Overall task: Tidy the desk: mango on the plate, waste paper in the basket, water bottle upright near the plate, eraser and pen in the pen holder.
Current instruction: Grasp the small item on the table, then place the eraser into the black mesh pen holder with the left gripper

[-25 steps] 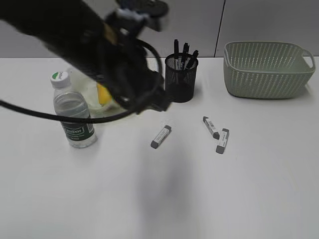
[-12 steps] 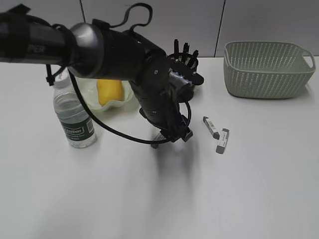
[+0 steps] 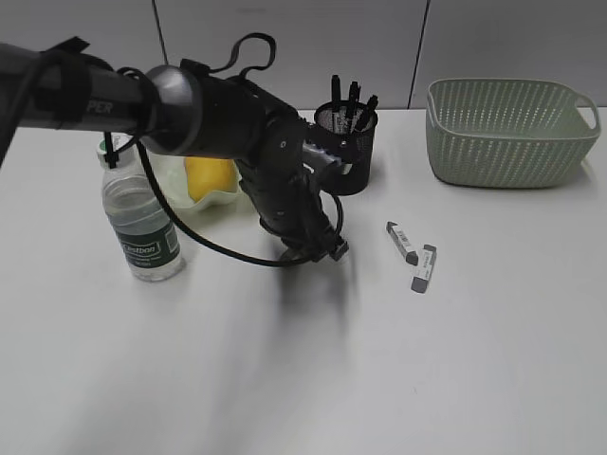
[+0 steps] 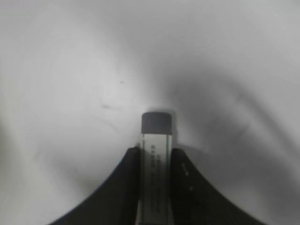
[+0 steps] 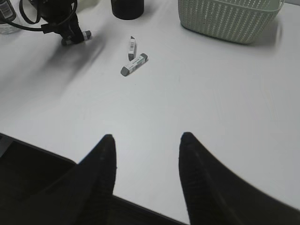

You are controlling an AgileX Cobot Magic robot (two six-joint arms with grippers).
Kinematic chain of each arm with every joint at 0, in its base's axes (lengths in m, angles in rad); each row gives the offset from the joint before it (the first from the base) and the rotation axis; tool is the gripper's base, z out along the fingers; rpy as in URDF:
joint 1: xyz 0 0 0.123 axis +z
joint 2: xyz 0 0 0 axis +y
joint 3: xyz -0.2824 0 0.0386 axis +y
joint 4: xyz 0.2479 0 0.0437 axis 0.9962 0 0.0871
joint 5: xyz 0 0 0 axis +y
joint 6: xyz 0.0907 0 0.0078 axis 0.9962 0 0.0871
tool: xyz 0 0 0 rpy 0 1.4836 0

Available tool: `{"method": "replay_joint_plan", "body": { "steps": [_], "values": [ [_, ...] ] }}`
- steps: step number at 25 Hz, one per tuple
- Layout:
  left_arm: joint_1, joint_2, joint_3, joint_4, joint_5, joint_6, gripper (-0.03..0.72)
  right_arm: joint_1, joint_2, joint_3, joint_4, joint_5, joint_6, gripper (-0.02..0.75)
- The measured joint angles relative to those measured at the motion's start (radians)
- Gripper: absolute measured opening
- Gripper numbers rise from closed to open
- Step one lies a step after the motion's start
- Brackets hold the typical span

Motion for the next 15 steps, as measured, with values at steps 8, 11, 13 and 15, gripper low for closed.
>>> {"method": "replay_joint_plan", "body": {
  "steps": [8,11,13,15],
  "values": [
    [0.045,-0.159,0.000,-0.090,-0.767,0.000,0.139,0.000,0.000,0.000,0.000,-0.001,0.000,0.354],
    [0.090,-0.118,-0.001,-0.090,-1.075,0.000,0.139,0.000,0.000,0.000,0.000,-0.001,0.000,0.354],
    [0.109,-0.063,-0.001,-0.090,-1.171,0.000,0.139,0.000,0.000,0.000,0.000,-0.001,0.000,0.351],
    [0.112,-0.013,0.000,-0.090,-1.180,0.000,0.139,0.000,0.000,0.000,0.000,-0.001,0.000,0.349]
  ]
}}
